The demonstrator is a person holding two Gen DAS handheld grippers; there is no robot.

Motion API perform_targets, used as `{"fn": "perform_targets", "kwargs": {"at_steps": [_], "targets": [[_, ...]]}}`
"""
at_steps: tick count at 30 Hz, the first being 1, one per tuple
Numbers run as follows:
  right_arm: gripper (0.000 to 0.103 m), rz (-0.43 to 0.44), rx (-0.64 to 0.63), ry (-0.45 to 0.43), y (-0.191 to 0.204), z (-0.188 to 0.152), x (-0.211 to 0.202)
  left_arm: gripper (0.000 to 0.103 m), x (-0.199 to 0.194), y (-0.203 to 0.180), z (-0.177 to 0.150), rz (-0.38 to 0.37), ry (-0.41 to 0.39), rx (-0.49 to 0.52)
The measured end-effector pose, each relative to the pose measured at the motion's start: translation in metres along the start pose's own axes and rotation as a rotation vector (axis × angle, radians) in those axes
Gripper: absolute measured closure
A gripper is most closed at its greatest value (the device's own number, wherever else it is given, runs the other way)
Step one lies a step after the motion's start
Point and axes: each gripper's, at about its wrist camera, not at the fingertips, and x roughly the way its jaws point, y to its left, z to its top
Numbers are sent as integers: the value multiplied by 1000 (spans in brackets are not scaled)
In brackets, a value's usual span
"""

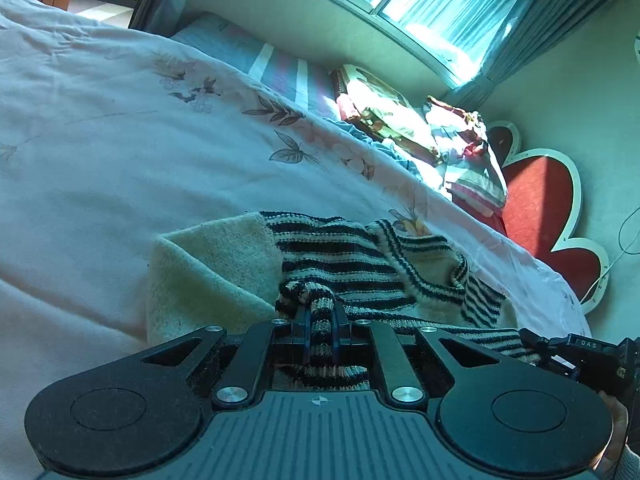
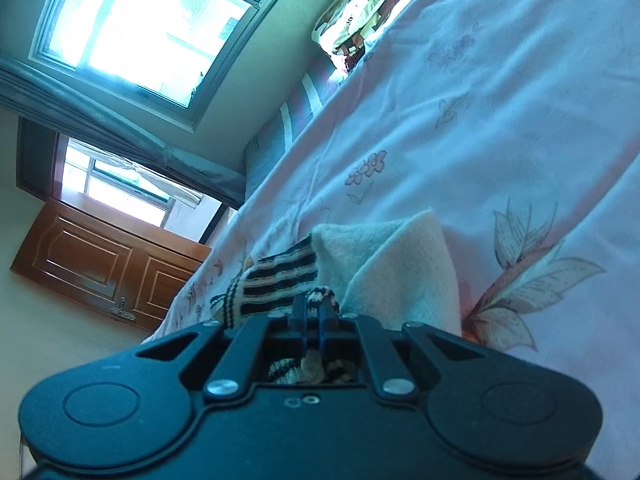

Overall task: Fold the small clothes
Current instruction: 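Lift the striped hem with both grippers and carry it over the body toward the collar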

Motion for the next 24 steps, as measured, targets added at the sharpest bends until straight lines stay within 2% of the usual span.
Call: {"fn": "perform_targets", "kwargs": {"at_steps": [1,2,3,4,5,6,8,12,15,22,24], "targets": [[93,16,-15,-5,-1,1,1,94,2,0,0,-13,-14,-4],[89,29,-29,-11,0,0,0,84,3,2,0,-26,-23,-19],[77,36,-44,-20,2,0,-4,62,2,4,-2,-63,-39,-40],[64,31,-58,-33,4,-1,-7,51,0,6,-3,-109,-62,-56],[62,37,-77,-46,6,-1,-10,33,-2,5,-3,-125,-94,-53],[60,38,-93,-55,7,0,-13,28,-5,0,-4,-110,-120,-23],[57,40,-111,-68,9,2,-17,27,-7,-8,-6,-58,-152,44],[51,59,-151,-90,12,4,-26,27,-6,-12,-6,-57,-141,96],[50,82,-110,-122,6,9,-30,27,-8,-9,-4,-50,-151,92],[50,-3,-253,-81,20,11,-21,27,-22,-1,2,-51,-236,70],[51,-32,-310,-66,28,10,-17,27,-16,-4,7,-8,-193,112]]}}
